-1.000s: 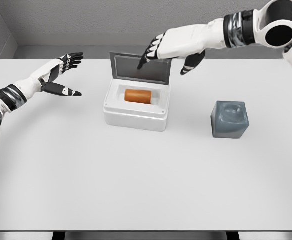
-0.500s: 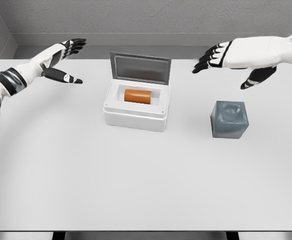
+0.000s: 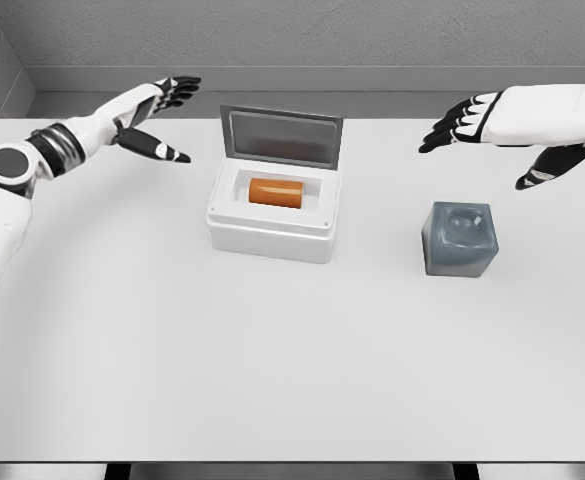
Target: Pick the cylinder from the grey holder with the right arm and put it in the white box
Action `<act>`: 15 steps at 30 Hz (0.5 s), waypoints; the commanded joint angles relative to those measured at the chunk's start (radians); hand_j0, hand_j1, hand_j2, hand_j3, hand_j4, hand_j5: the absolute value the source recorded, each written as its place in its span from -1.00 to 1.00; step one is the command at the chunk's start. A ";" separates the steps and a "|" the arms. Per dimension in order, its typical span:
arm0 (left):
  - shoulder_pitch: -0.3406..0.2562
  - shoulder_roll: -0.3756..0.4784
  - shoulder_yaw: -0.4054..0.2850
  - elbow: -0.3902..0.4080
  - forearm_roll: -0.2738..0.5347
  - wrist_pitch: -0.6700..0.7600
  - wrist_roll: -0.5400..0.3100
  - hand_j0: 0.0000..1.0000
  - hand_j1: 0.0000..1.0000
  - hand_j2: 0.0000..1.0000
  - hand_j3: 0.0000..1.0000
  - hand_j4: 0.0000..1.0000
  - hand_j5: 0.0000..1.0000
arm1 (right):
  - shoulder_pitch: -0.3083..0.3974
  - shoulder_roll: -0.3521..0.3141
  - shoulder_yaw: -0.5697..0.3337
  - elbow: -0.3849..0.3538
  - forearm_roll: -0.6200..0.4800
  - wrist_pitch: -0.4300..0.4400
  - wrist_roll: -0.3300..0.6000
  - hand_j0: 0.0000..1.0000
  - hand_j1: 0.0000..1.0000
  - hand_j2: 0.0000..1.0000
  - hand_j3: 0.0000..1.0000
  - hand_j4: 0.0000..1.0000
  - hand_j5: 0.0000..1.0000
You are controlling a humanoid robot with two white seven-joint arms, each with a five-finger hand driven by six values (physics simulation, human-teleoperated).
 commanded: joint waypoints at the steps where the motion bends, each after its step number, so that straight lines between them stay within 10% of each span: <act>1: 0.000 -0.015 -0.006 0.022 0.006 0.002 0.000 1.00 1.00 1.00 1.00 1.00 1.00 | 0.000 -0.001 0.000 0.006 -0.005 0.003 0.000 1.00 1.00 1.00 1.00 1.00 1.00; 15: -0.037 -0.055 -0.008 0.065 -0.035 0.003 0.000 1.00 1.00 1.00 1.00 1.00 1.00 | 0.008 0.007 0.002 0.021 -0.005 0.003 0.000 1.00 1.00 1.00 1.00 1.00 1.00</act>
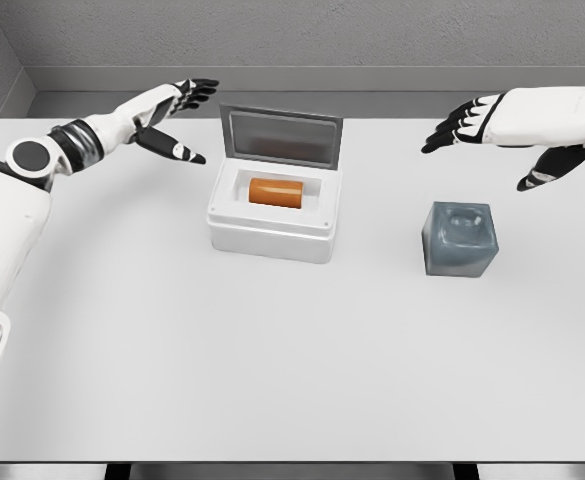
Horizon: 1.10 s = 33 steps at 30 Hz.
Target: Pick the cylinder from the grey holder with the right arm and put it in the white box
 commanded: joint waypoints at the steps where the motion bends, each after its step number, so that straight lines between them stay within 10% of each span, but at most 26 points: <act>1: -0.002 -0.003 0.002 0.002 0.005 0.002 0.000 1.00 1.00 1.00 1.00 1.00 1.00 | 0.000 0.002 -0.001 0.002 -0.005 0.003 0.000 1.00 1.00 1.00 1.00 1.00 1.00; 33: -0.055 -0.021 -0.124 0.020 0.005 0.002 0.000 1.00 1.00 1.00 1.00 1.00 1.00 | 0.003 0.050 0.007 0.034 -0.004 0.003 0.000 1.00 1.00 1.00 1.00 1.00 1.00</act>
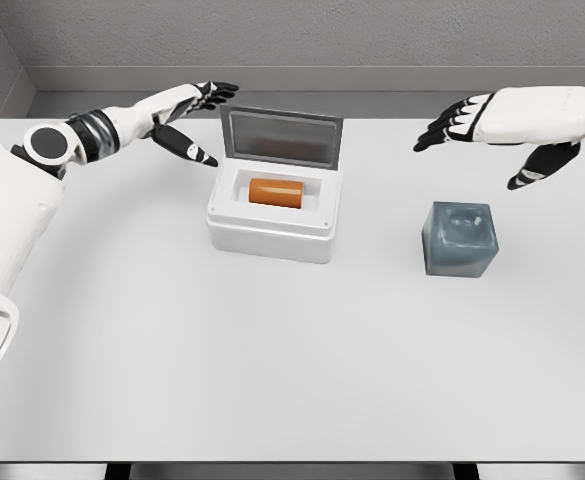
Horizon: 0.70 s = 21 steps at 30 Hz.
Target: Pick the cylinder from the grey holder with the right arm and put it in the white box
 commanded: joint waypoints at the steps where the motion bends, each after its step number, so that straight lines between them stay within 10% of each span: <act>1: 0.002 0.000 0.002 -0.001 0.007 0.001 0.000 1.00 1.00 1.00 1.00 1.00 1.00 | 0.000 0.012 0.013 0.011 -0.004 0.003 0.000 1.00 1.00 1.00 1.00 1.00 1.00; 21: 0.021 0.035 -0.027 -0.078 0.008 -0.003 0.000 1.00 1.00 1.00 1.00 1.00 1.00 | 0.000 0.046 0.023 0.040 -0.001 0.003 0.000 1.00 1.00 1.00 1.00 1.00 1.00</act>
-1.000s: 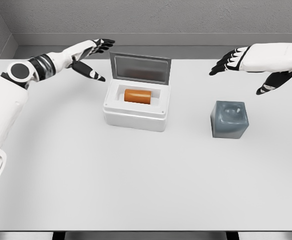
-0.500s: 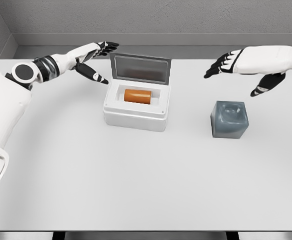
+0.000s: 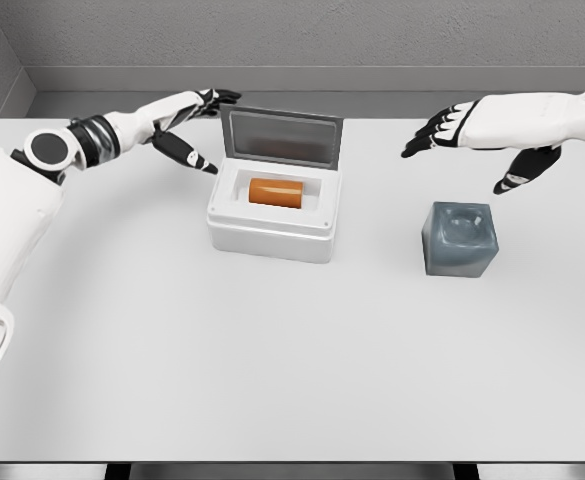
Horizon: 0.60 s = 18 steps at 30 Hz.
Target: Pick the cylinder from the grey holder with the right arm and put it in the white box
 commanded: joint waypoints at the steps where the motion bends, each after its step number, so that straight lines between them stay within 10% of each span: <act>1: 0.000 0.013 -0.002 -0.029 0.009 0.000 0.000 1.00 1.00 1.00 1.00 1.00 1.00 | 0.000 0.003 0.001 0.005 -0.005 0.003 0.000 1.00 1.00 1.00 1.00 1.00 1.00; 18: 0.052 0.099 -0.001 -0.179 0.021 -0.003 0.000 1.00 1.00 1.00 1.00 1.00 1.00 | 0.002 0.006 0.001 0.019 -0.005 0.003 0.000 1.00 1.00 1.00 1.00 1.00 1.00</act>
